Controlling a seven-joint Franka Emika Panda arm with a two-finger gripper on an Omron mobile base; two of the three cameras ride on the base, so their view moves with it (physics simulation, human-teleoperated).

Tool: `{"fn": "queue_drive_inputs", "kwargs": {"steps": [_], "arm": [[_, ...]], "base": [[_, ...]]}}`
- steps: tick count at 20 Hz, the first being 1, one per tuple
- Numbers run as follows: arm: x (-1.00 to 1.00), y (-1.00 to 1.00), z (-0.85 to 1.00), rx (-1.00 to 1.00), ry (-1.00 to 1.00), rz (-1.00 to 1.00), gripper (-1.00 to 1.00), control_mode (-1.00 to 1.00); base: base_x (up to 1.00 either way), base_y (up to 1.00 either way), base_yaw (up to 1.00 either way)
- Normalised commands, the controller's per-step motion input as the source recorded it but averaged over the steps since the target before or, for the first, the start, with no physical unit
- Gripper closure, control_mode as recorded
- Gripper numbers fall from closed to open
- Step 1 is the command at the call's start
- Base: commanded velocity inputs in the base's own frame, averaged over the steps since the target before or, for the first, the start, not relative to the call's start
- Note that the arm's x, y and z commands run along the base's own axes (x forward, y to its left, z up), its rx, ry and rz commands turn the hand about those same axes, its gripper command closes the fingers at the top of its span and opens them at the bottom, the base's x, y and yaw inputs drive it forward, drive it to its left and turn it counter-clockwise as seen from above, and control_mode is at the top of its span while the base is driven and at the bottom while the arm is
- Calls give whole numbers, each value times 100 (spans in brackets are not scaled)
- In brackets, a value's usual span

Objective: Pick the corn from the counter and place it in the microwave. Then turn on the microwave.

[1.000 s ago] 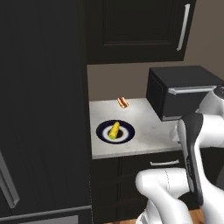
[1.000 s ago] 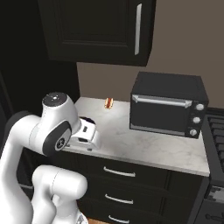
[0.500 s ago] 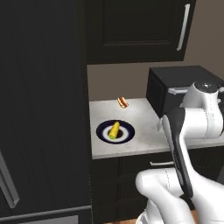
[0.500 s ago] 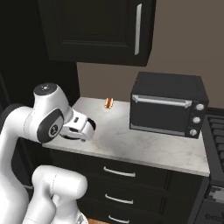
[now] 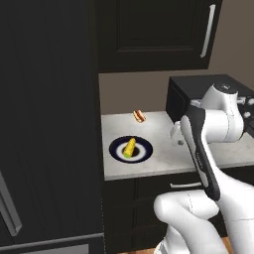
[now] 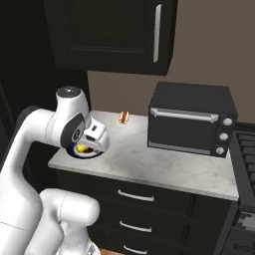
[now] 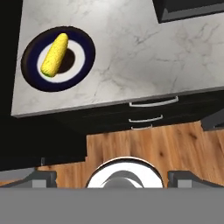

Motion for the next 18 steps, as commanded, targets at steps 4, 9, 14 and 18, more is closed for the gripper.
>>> {"fn": "queue_drive_inputs", "kwargs": {"steps": [4, 9, 14, 18], "arm": [[42, 16, -3, 8, 4, 0, -100, -100], [41, 18, -1, 2, 0, 0, -100, -100], [36, 23, -6, 0, 0, 0, -100, -100], [34, 20, -14, 0, 0, 0, -100, -100]], "base": [[0, 0, 0], [0, 0, 0], [0, 0, 0], [0, 0, 0]]}}
